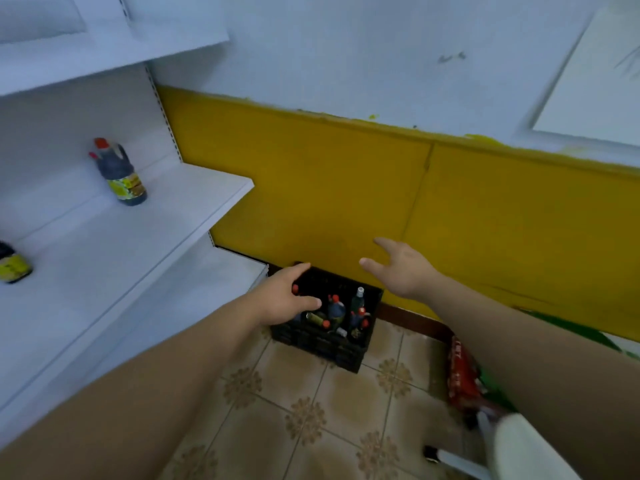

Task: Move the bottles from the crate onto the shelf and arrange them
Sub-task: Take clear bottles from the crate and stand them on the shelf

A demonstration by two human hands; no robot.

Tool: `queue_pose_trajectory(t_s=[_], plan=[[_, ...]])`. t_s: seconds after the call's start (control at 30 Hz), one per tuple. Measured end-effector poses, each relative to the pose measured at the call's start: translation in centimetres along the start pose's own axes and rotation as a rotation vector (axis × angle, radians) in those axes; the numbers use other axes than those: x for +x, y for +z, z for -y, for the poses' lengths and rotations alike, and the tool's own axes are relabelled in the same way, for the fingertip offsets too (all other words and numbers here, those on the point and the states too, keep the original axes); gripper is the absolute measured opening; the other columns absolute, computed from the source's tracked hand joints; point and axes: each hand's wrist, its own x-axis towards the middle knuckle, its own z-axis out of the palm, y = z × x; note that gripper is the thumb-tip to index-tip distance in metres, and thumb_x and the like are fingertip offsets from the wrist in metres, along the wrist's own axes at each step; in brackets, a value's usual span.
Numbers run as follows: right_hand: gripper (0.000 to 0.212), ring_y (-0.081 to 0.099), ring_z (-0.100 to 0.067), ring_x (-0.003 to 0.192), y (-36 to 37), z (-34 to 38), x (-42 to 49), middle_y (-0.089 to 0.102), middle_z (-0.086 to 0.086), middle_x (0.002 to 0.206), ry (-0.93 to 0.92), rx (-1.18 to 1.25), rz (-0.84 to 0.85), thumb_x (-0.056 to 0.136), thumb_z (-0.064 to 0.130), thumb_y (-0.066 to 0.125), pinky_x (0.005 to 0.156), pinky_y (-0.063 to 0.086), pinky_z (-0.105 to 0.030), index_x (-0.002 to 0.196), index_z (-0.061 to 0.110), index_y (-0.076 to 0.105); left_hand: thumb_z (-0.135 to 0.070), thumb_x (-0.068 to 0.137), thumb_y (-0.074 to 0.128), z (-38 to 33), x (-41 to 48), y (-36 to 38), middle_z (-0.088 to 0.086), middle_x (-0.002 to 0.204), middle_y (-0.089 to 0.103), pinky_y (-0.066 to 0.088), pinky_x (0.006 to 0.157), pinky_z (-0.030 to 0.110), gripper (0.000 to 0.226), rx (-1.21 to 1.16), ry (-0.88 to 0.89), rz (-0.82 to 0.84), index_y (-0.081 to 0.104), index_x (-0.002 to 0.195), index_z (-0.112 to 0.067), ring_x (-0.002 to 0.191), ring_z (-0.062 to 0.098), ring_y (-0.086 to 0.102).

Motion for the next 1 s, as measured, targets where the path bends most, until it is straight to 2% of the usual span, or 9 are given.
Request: queue_pose_trajectory(t_s=[0.27,0.43,0.53,0.67,0.8,0.93,1.0], plan=[[0.078,0.019,-0.028,0.145,1.6,-5.7,7.5,0.016,-0.004,0.160,0.171,0.063,0.057,0.090,0.063,0.042,0.114,0.027,-0.042,0.152,0.026,0.016,-0.037,0.084,0.068,3.0,10.8,0.5,0.001,0.157,0.019,0.032,0.110,0.031,0.086,0.028,-0.072,0.151,0.015,0.151,-0.027,0.140,0.021,0.029],[0.073,0.020,-0.027,0.145,3.4,-6.7,16.1,0.013,-0.003,0.161,0.249,0.090,0.123,0.094,0.057,0.041,0.112,0.026,-0.039,0.153,0.025,0.013,-0.036,0.084,0.069,6.9,20.3,-1.0,0.001,0.156,0.021,0.033,0.110,0.031,0.087,0.012,-0.128,0.239,0.015,0.151,-0.025,0.139,0.021,0.030],[0.071,0.028,-0.028,0.142,5.3,-7.3,21.6,0.016,-0.004,0.160,0.307,0.140,0.158,0.095,0.055,0.042,0.107,0.031,-0.037,0.153,0.023,0.015,-0.029,0.086,0.068,9.5,26.0,-1.9,0.003,0.155,0.023,0.033,0.106,0.027,0.085,-0.025,-0.175,0.308,0.014,0.151,-0.021,0.139,0.021,0.031],[0.072,0.036,-0.027,0.137,8.6,-9.6,28.6,0.022,-0.003,0.158,0.339,0.155,0.236,0.094,0.056,0.044,0.105,0.038,-0.039,0.152,0.024,0.018,-0.027,0.083,0.071,13.5,33.4,-1.4,0.001,0.154,0.027,0.031,0.110,0.026,0.090,-0.060,-0.243,0.358,0.014,0.151,-0.020,0.138,0.017,0.032],[0.070,0.052,-0.025,0.121,13.5,-14.0,35.6,0.032,-0.005,0.154,0.323,0.163,0.330,0.094,0.053,0.046,0.095,0.046,-0.035,0.152,0.022,0.020,-0.017,0.085,0.069,18.2,40.8,2.6,0.002,0.150,0.031,0.033,0.098,0.019,0.084,-0.137,-0.325,0.345,0.017,0.150,-0.017,0.131,0.013,0.036],[0.070,0.050,-0.023,0.118,21.9,-20.4,43.3,0.033,-0.007,0.153,0.300,0.198,0.418,0.096,0.048,0.047,0.080,0.045,-0.026,0.152,0.018,0.019,-0.019,0.087,0.067,25.9,48.7,9.7,-0.001,0.156,0.020,0.038,0.099,0.027,0.084,-0.142,-0.389,0.371,0.013,0.151,-0.023,0.138,0.023,0.033],[0.068,0.046,-0.026,0.126,27.1,-23.8,46.7,0.031,-0.007,0.154,0.290,0.208,0.459,0.097,0.047,0.047,0.090,0.043,-0.032,0.151,0.016,0.021,-0.020,0.087,0.067,30.2,52.3,13.4,0.001,0.158,0.016,0.039,0.103,0.034,0.084,-0.121,-0.424,0.364,0.013,0.151,-0.024,0.137,0.027,0.033]])
